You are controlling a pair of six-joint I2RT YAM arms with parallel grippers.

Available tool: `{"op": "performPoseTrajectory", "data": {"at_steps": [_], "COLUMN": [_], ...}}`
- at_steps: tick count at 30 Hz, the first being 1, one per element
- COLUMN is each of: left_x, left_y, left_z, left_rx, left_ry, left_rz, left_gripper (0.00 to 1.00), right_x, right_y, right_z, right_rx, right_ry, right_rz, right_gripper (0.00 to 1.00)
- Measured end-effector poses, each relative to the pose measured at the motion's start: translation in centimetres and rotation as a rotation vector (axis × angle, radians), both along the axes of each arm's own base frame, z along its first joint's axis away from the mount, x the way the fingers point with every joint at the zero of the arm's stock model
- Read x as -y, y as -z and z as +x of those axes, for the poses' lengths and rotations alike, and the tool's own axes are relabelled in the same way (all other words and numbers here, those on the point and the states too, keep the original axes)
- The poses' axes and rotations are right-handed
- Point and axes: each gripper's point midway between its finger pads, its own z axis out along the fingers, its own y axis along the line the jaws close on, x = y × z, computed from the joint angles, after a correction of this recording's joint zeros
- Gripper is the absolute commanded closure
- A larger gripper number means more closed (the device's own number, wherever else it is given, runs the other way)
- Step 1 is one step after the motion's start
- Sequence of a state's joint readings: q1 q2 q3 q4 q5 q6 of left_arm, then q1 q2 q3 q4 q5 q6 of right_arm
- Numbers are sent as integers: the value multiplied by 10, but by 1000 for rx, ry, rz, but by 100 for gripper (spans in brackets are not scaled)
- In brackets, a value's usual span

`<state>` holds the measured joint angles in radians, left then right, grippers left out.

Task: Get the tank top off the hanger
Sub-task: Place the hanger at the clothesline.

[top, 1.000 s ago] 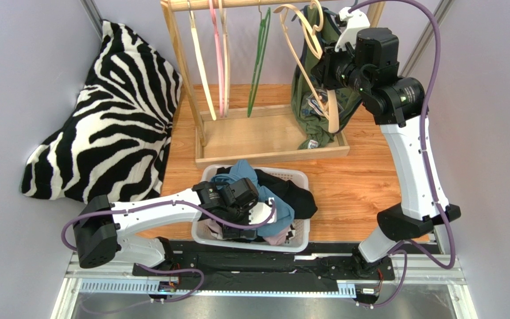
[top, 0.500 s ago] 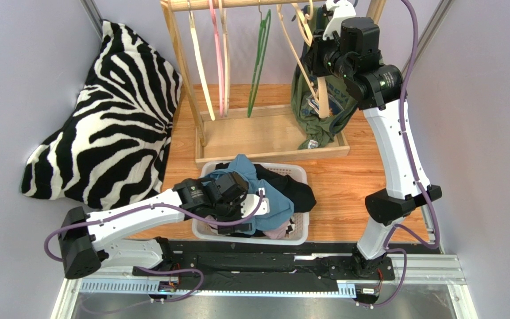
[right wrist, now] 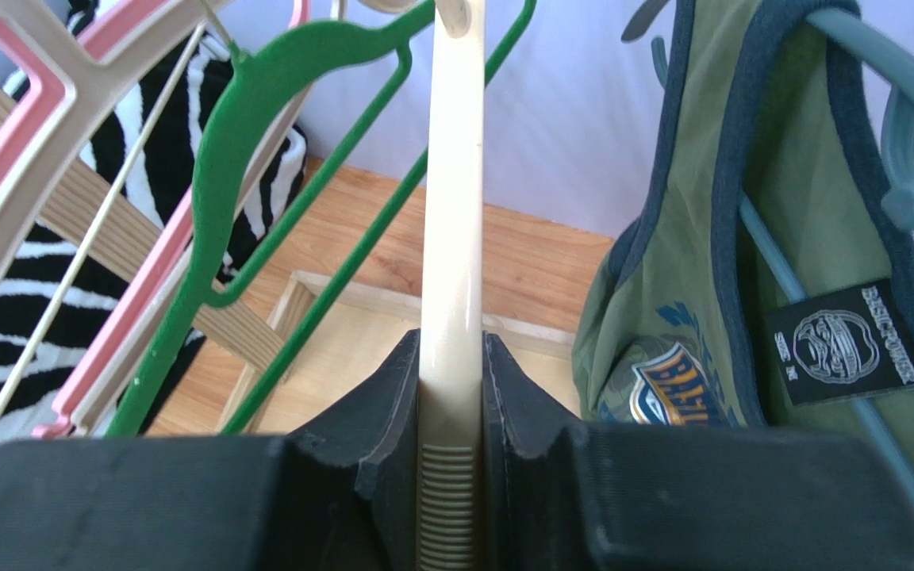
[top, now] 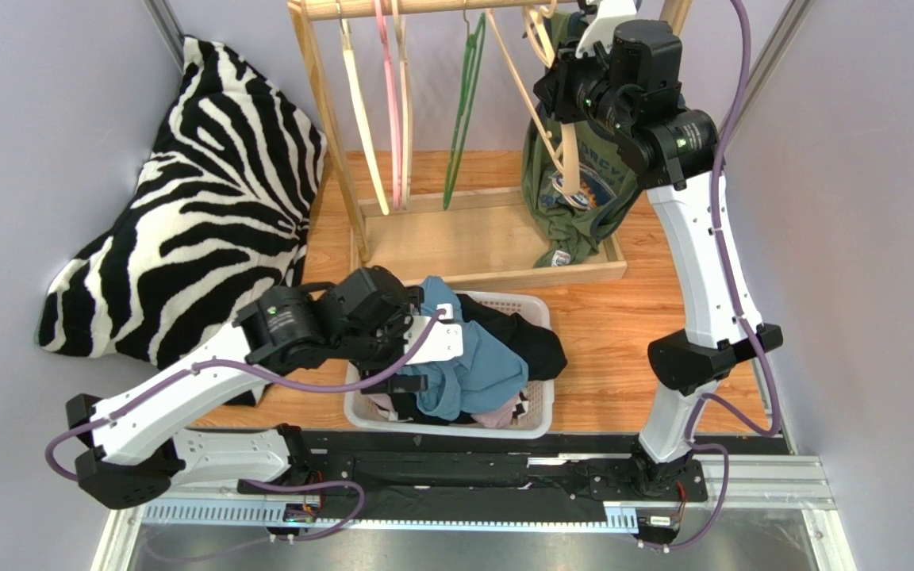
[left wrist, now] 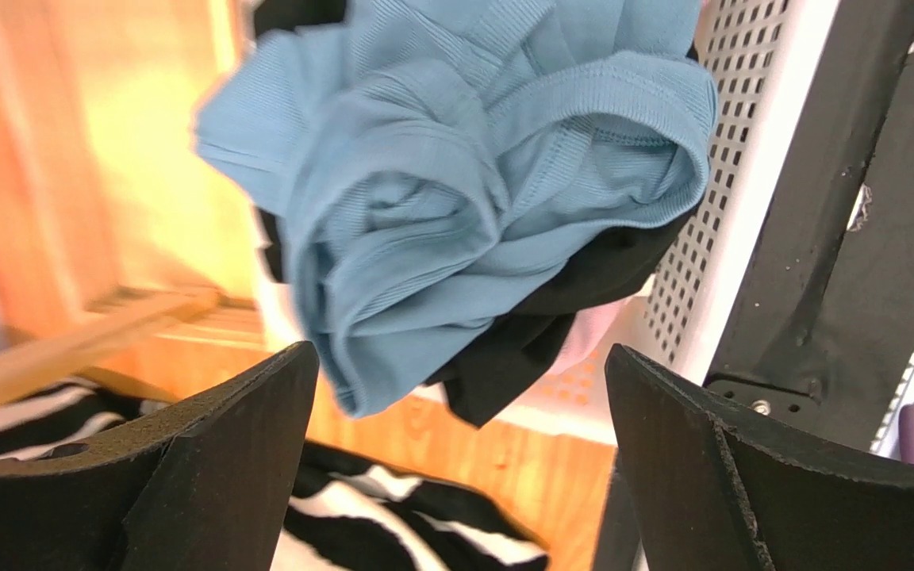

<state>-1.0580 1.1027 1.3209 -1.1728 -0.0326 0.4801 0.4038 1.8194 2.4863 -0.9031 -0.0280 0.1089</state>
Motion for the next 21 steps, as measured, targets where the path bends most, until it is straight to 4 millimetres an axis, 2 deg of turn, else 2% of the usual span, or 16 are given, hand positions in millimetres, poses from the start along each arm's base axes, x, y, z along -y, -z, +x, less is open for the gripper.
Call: {"op": "performPoseTrajectory", "data": {"at_steps": [4,7,14,21], "left_x": [-4,-9,-11,-7], "left_y": [-33,-47,-63,-74], "left_z": [-1,-3,-3,0], "left_rx": [67,94,120,136], "left_ry": [51,72,78,70], "left_rz": [-55,-65,-89,-111], "left_gripper": [1,1,1,1], "right_x": [-3,-9,-16,-26], "right_y": [1,11,33,36], "right_z": [14,24,36,39], "right_rx": [6,-14,-55,-34], "right_ry": [-7,-16,-24,-22], "right_rz": [29,34,25,6], "right_gripper": [100,100,100,100]}}
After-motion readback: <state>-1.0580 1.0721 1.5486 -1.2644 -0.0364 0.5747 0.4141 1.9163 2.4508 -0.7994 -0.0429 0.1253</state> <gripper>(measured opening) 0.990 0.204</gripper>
